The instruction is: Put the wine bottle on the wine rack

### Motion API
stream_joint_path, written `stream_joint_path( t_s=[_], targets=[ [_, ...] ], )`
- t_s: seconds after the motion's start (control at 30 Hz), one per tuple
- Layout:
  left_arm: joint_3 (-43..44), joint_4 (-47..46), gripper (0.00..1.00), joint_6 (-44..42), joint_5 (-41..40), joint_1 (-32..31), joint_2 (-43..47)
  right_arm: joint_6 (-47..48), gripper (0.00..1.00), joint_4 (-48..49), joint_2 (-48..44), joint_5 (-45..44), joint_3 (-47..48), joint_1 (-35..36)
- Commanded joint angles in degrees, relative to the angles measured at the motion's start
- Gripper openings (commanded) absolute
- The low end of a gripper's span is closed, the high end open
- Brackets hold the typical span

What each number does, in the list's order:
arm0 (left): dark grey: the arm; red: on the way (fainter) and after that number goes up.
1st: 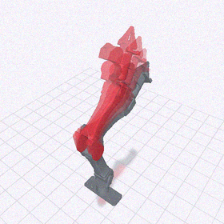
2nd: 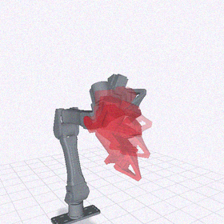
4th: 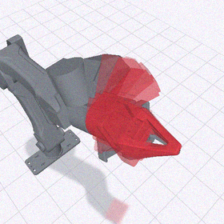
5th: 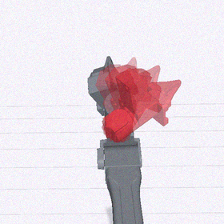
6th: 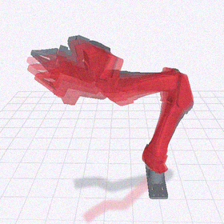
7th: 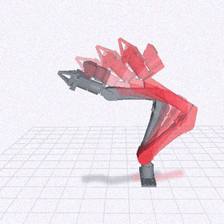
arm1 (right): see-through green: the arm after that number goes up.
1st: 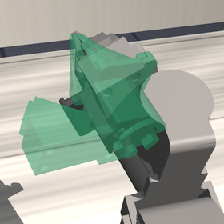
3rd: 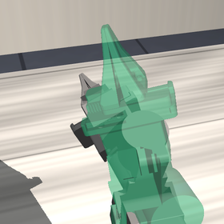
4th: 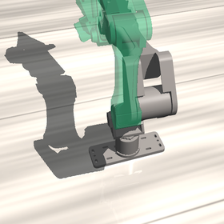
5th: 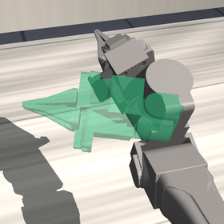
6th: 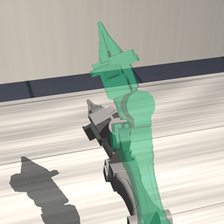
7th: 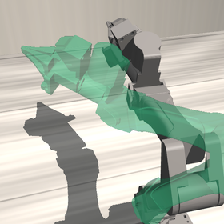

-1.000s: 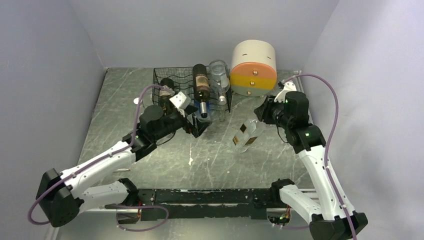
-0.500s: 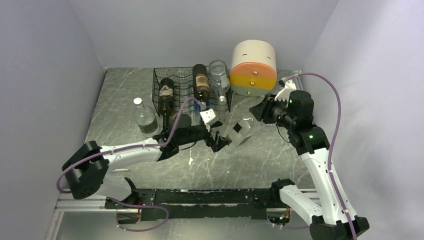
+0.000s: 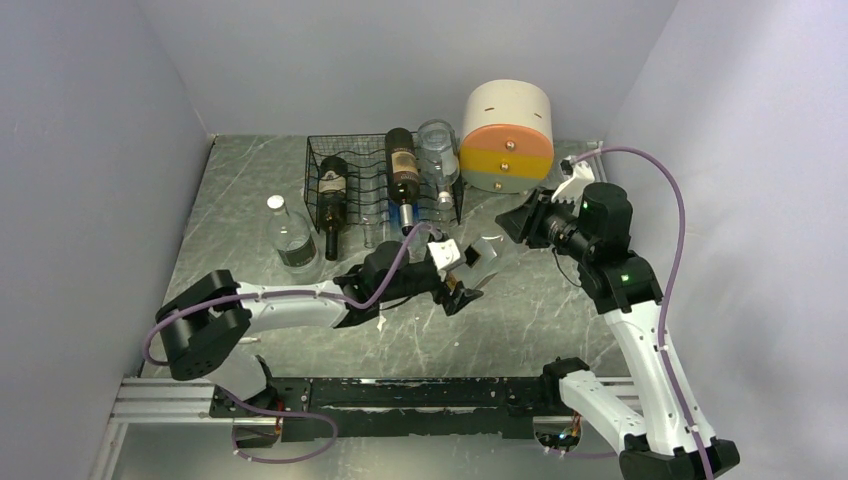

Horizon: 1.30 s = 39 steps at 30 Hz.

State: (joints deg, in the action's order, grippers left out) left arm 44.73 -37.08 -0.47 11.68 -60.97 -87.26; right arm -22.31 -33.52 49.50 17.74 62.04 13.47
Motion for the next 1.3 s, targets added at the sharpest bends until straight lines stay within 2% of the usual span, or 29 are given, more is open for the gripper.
stream_joint_path(
  t_s=[0.0,0.2,0.4,0.5,0.6,0.67,0.77,0.87,0.9,0.93,0.97,1.0,1.07,1.17,1.27],
  targets=[
    [4.15,-1.81,0.93,-2.14,-3.73,-0.96,-1.92,-3.86,0.05,7.96,-2.03,3.37,3.54,-0.24],
    [4.70,-3.30,0.85,-2.53,-5.62,-1.12,-2.60,-4.04,0.05,7.70,-2.26,4.42,3.51,-0.18],
    [5.68,-2.79,0.69,-4.77,-5.18,-1.14,-3.23,-3.57,0.07,5.82,-2.52,5.28,4.25,-0.19],
    [6.55,-2.36,0.70,-5.84,-4.73,-1.09,-3.76,-3.63,0.09,5.04,-2.72,5.75,4.45,-0.27],
    [7.57,-1.79,0.80,-6.48,-3.47,-1.12,-4.43,-3.69,0.09,4.09,-2.67,5.87,4.76,-0.21],
    [8.07,-1.62,0.82,-6.91,-2.63,-1.17,-4.74,-3.54,0.09,3.68,-2.74,5.54,4.93,-0.24],
    [8.47,-0.89,0.68,-8.08,-2.58,-1.17,-5.00,-3.36,0.10,3.11,-2.87,5.25,5.25,-0.28],
    [8.67,-0.37,0.42,-10.35,-3.46,-1.17,-4.50,-2.74,0.12,2.22,-3.00,5.10,5.59,-0.22],
    [8.90,0.03,0.32,-11.53,-3.27,-1.17,-4.29,-2.28,0.18,1.61,-3.13,5.08,5.68,-0.18],
    [9.26,0.71,0.17,-13.15,-3.07,-1.15,-4.04,-1.71,0.26,0.62,-3.18,4.70,5.89,-0.17],
    [9.64,1.40,0.08,-14.97,-3.18,-1.17,-3.66,-1.05,0.37,-0.50,-3.19,4.15,6.30,-0.21],
    [10.09,1.88,0.07,-16.68,-3.42,-1.17,-3.37,-0.12,0.51,-2.09,-3.15,3.29,6.83,-0.15],
    [10.64,2.67,0.07,-22.59,-3.63,-1.17,-2.62,1.16,0.67,-4.63,-3.22,1.39,7.75,-0.18],
    [11.58,4.11,0.07,-31.29,-3.83,-1.17,-1.47,2.66,0.75,-7.50,-3.60,-2.26,9.52,-0.27],
    [11.97,5.19,0.07,-42.37,-2.11,-1.09,0.18,4.67,0.77,-10.63,-3.08,-3.23,12.04,-0.17]
  ],
)
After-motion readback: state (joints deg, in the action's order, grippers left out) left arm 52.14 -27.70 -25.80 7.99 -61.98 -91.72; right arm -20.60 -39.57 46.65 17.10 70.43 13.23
